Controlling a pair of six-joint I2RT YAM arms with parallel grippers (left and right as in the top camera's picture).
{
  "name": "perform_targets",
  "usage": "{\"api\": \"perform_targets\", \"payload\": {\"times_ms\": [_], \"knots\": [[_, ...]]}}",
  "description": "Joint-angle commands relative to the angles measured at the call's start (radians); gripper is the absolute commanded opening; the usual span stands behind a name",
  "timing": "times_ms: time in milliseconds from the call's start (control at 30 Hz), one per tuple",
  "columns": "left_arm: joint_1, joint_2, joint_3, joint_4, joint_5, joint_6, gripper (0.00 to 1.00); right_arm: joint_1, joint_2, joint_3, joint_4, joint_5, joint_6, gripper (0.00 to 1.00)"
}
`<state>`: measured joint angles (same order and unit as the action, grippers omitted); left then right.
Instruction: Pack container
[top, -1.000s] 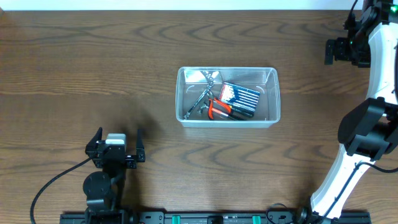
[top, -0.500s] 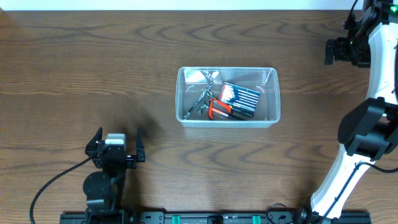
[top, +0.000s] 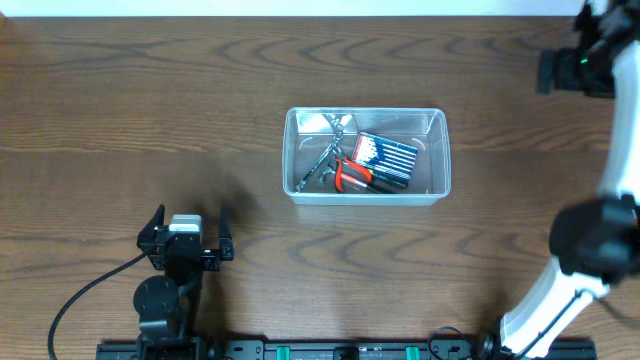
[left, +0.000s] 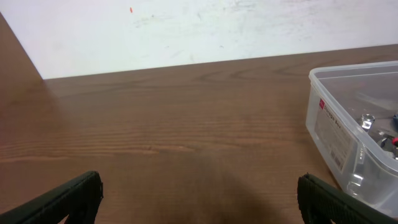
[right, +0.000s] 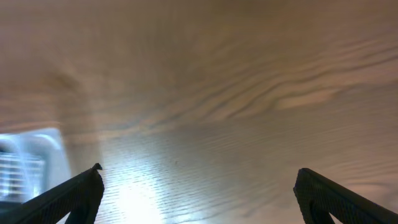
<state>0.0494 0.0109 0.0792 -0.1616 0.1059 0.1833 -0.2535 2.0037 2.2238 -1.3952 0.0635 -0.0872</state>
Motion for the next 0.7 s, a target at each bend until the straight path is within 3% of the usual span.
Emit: {"api": "perform_targets", "payload": {"times_ms": [0,167,433,667], "knots": [[-0.003,-0.004,-0.029,-0.005,0.014,-0.009,0.98,0.011,-0.229,0.011,0.017,0.017,0.003,0.99],[-0.003,-0.001,-0.029,-0.005,0.014,-0.009,0.98,0.014,-0.475,-0.123,0.213,-0.019,0.011,0.99],[-0.003,0.0,-0.029,-0.005,0.014,-0.009,0.98,0.039,-0.872,-0.667,0.632,-0.083,0.164,0.99],[-0.003,0.0,-0.029,-0.005,0.014,-0.009,0.98,0.071,-1.222,-1.119,0.768,-0.083,0.374,0.99]]}}
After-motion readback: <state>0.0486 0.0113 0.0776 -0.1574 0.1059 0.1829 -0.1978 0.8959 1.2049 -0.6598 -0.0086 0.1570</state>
